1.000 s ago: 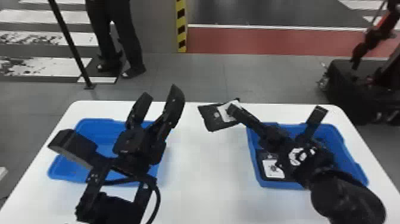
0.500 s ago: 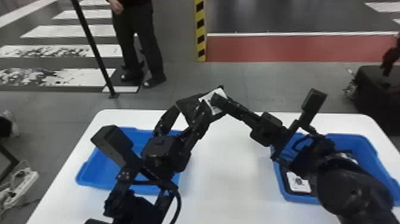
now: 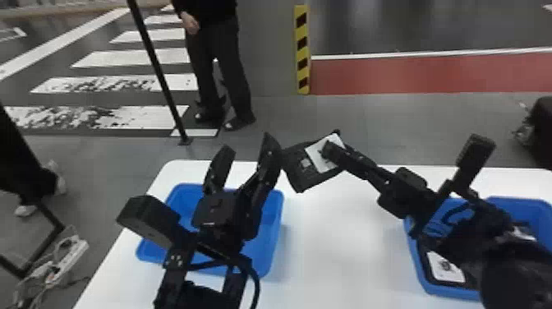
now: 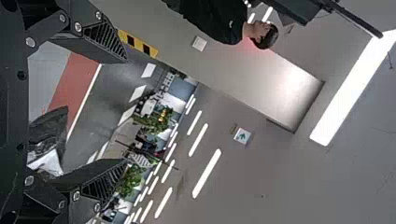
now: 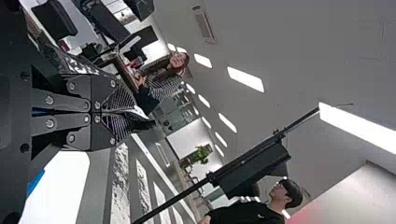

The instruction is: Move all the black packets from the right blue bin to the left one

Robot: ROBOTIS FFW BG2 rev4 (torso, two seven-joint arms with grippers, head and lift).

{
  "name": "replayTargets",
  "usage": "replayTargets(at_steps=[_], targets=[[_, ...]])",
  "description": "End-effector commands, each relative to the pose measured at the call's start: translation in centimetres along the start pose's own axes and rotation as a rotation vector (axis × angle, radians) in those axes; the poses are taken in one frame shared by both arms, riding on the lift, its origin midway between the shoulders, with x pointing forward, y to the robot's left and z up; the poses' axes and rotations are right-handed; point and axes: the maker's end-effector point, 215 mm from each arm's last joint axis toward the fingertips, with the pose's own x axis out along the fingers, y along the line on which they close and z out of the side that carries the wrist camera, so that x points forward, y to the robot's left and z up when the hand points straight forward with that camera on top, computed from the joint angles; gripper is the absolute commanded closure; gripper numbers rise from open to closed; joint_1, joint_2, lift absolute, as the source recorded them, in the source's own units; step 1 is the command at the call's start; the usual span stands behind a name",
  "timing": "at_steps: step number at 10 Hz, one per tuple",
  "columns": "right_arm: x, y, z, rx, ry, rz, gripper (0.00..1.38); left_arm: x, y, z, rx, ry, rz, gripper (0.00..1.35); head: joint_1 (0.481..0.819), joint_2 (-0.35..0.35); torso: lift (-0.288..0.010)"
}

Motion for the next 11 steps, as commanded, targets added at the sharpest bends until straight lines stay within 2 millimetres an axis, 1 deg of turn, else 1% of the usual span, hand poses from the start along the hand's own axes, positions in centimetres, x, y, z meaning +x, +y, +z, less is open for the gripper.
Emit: replayTargets(at_steps=[1,2,3,4,5,6,7,8,9,10,11], targets=[[0.3,0.2,0.7,-0.013,-0.005,0.007,1.28,0.1,-0.8,-1.6,-0.025,0.052,-0.016,0.28,0.626,0.177,-0.110],[0.3,0.3,0.8,-0.013,-0.007,0.009,1.28,0.2,-1.4,-2.4,-0.029,0.079,-0.033,0.28,0.630,0.168,-0.110],[0.6,0.7,1.2,-0.020,-0.008,0.019,1.28,0.2,-1.8,-4.2,-0.045,0.139,-0.051,0.28,0.630,0.157,-0.110],[0.7,0.8,1.4,-0.018,-0.008,0.022,1.28,0.2,-2.1,-4.9,-0.045,0.168,-0.063,0.28,0.631,0.150,-0.110],[0.9,0.9,1.5,-0.020,-0.008,0.026,1.28,0.2,-2.5,-5.7,-0.059,0.196,-0.080,0.29,0.635,0.139,-0.110],[1.0,1.0,1.4,-0.016,-0.003,0.029,1.28,0.6,-3.0,-5.6,-0.066,0.198,-0.095,0.29,0.637,0.130,-0.110],[1.1,1.0,1.4,-0.016,0.001,0.030,1.28,0.6,-3.3,-6.0,-0.083,0.216,-0.103,0.30,0.637,0.124,-0.110],[1.2,1.1,1.2,-0.012,0.005,0.031,1.28,0.4,-3.6,-6.8,-0.106,0.242,-0.111,0.32,0.637,0.120,-0.110],[1.3,1.1,1.1,-0.008,0.009,0.032,1.28,0.2,-4.0,-7.6,-0.120,0.275,-0.121,0.37,0.641,0.116,-0.110],[1.3,1.2,1.1,-0.013,0.011,0.032,1.28,0.2,-4.7,-8.9,-0.129,0.326,-0.145,0.55,0.643,0.113,-0.110],[1.5,1.3,1.3,-0.022,0.012,0.036,1.28,0.5,-4.9,-8.4,-0.125,0.311,-0.148,1.01,0.650,0.103,-0.110]])
